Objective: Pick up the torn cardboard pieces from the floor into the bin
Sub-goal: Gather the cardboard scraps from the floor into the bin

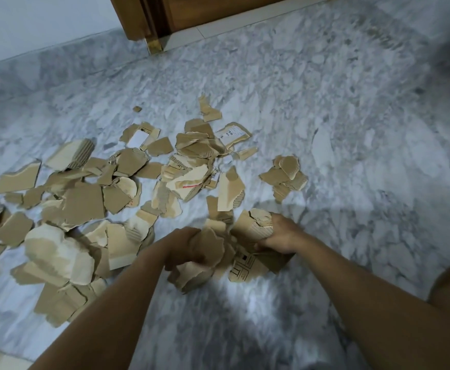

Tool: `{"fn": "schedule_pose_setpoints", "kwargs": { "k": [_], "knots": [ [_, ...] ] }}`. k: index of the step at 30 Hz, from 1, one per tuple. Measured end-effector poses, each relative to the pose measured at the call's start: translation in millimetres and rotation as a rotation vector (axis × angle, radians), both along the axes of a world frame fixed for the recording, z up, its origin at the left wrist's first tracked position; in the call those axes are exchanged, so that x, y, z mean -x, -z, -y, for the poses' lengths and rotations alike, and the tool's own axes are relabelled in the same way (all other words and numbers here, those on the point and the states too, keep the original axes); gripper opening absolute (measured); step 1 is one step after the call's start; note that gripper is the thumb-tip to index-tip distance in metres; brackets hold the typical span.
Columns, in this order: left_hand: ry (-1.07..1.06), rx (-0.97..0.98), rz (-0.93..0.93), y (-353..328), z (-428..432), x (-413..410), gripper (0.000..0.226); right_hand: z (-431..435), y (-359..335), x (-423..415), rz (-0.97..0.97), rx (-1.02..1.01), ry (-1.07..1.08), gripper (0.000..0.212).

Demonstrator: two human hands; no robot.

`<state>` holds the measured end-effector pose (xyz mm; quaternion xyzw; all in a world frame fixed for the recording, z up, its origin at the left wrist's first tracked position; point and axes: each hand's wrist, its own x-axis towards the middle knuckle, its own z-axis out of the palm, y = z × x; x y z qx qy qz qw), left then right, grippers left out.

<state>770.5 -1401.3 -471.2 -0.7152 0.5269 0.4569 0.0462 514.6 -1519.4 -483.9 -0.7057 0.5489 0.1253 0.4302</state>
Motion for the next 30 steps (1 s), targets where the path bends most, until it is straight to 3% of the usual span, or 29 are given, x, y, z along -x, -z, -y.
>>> {"fn": "schedule_pose_setpoints", "kwargs": {
  "k": [3,5,9,11,13,15,17,19,22,24,27,30],
  "knots": [
    [-0.132,0.070,-0.012,-10.2,1.8,-9.9,0.079,2.1,-4.3,4.4,0.082,-0.040,0.034,0.098],
    [-0.230,0.104,-0.066,-17.4,7.1,-17.8,0.079,4.9,-6.0,11.7,0.188,-0.079,0.095,0.103],
    [-0.365,0.122,-0.136,-30.0,21.7,-30.9,0.054,11.9,-24.9,23.1,0.420,-0.173,0.331,0.075],
    [-0.392,0.188,-0.172,-42.4,32.2,-32.3,0.057,15.7,-43.8,22.7,0.533,-0.233,0.397,0.065],
    [-0.340,0.258,-0.200,-51.1,47.6,-31.3,0.068,18.1,-67.5,16.2,0.649,-0.278,0.449,0.050],
    [-0.290,0.276,-0.294,-79.4,66.7,-16.1,0.042,18.1,-92.6,7.4,0.723,-0.282,0.508,0.040],
    [-0.244,0.261,-0.417,-113.7,82.2,4.6,0.012,16.8,-114.5,0.7,0.763,-0.239,0.609,0.044],
    [-0.260,0.217,-0.549,-136.0,94.0,21.1,0.026,14.1,-128.9,2.5,0.748,-0.199,0.730,0.053],
    [-0.308,0.166,-0.682,-163.5,108.3,38.7,0.037,2.6,-150.8,15.5,0.807,-0.146,0.859,0.032],
    [-0.312,0.123,-0.701,-176.3,120.1,51.7,0.043,-7.3,-160.1,26.7,0.852,-0.100,0.938,0.037],
    [-0.119,0.097,-0.734,-195.1,130.8,81.4,0.047,-25.2,-170.4,45.6,0.931,0.025,1.074,0.046],
    [0.094,0.147,-0.715,-207.9,133.2,121.2,0.035,-50.2,-186.4,64.3,1.001,0.112,1.171,0.039]
  ]
}}
